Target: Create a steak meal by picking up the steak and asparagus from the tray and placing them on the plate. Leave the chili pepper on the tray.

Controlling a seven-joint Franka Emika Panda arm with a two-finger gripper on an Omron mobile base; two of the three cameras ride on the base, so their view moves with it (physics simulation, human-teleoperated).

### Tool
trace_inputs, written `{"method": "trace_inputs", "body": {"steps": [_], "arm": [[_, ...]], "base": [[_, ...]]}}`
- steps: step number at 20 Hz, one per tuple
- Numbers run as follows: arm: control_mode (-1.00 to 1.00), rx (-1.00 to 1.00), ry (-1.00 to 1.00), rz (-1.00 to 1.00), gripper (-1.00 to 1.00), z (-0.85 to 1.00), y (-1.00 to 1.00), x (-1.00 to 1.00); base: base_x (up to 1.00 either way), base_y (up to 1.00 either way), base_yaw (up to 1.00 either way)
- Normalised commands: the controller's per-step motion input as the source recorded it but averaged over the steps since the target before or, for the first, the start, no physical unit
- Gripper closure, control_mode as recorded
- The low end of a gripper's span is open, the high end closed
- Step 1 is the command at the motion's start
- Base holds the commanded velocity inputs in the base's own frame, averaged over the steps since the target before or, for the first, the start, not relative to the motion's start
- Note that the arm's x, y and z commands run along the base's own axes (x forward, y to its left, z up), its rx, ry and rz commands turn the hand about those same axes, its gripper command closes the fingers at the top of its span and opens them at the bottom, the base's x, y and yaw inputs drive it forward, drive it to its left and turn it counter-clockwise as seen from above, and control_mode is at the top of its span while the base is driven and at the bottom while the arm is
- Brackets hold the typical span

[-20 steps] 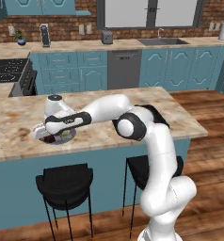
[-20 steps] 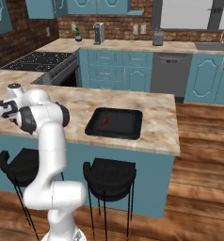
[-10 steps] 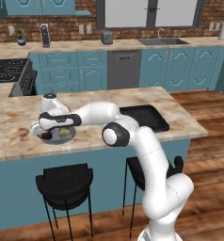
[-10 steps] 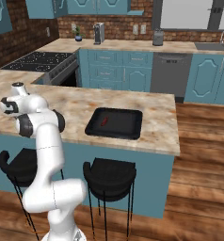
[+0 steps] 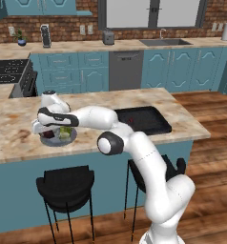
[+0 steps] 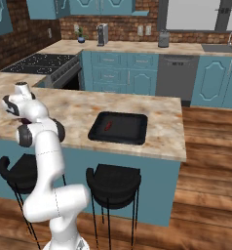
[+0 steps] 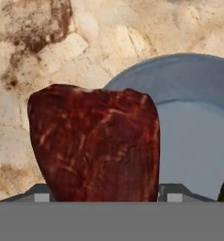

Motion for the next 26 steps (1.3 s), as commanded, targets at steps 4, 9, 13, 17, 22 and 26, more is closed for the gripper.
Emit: {"method": "trace_inputs", "body": {"steps": [4, 9, 13, 17, 22, 26], "arm": [[-1.0, 0.0, 0.01, -0.06, 1.0, -0.07, -0.55, 0.0], [-1.0, 0.0, 0.0, -0.03, -1.0, -0.31, -0.24, 0.0], [-1.0, 0.0, 0.0, -0.02, -1.0, -0.21, -0.26, -0.03], [-1.0, 0.0, 0.0, -0.01, -1.0, -0.07, -0.31, -0.15], [-1.0, 0.0, 0.0, 0.0, -1.0, -0.03, -0.14, -0.28], [-1.0, 0.0, 0.0, 0.0, -1.0, 0.0, -0.04, -0.37]], "base": [[0.0, 0.0, 0.0], [0.0, 0.0, 0.0], [0.0, 0.0, 0.0], [0.0, 0.0, 0.0], [0.0, 0.0, 0.0], [0.0, 0.0, 0.0]]}}
